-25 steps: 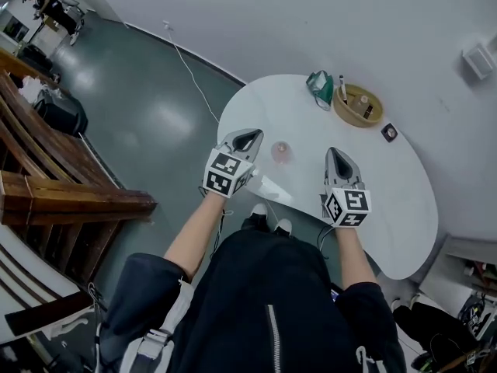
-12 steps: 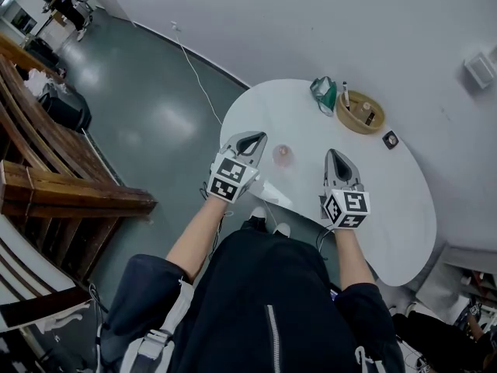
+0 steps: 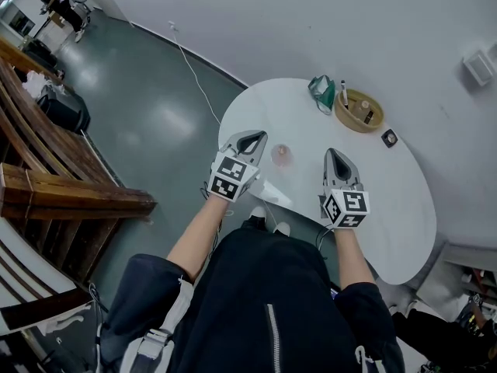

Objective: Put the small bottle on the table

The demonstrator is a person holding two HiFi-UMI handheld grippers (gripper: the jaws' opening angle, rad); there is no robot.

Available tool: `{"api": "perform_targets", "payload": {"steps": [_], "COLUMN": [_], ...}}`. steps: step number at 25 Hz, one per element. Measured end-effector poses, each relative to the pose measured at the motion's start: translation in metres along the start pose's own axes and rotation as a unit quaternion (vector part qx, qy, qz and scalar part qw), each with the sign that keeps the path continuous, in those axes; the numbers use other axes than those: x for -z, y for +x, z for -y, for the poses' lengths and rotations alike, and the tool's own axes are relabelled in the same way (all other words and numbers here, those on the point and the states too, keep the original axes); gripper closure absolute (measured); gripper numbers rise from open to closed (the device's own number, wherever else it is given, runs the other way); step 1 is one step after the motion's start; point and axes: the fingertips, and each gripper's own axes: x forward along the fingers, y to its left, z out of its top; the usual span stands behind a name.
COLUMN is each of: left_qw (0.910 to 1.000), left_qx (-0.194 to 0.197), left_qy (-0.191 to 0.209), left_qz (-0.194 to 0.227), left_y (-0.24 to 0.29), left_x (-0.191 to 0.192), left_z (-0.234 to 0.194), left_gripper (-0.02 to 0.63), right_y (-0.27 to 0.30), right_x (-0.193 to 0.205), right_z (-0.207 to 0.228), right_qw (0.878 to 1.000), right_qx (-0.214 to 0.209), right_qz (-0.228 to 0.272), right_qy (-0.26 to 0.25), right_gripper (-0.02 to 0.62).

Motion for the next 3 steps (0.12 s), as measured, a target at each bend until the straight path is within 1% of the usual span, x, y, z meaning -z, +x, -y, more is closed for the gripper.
{"api": "perform_targets", "payload": {"steps": [3], "left_qw": [1.0000], "left_qx": [0.001], "left_qy": [0.000], "left_qz": [0.003], "left_y": [0.0023], "left_x": [-0.0028], "left_z": [0.0005], "left_gripper": [0.600], "right_y": [0.0012], "right_x": [-0.0007], "right_z": [0.0010], "right_qw": [1.000], "right_qx": [0.000], "right_qz": [0.001], "right_qy": [0.000], "right_gripper": [0.595]}}
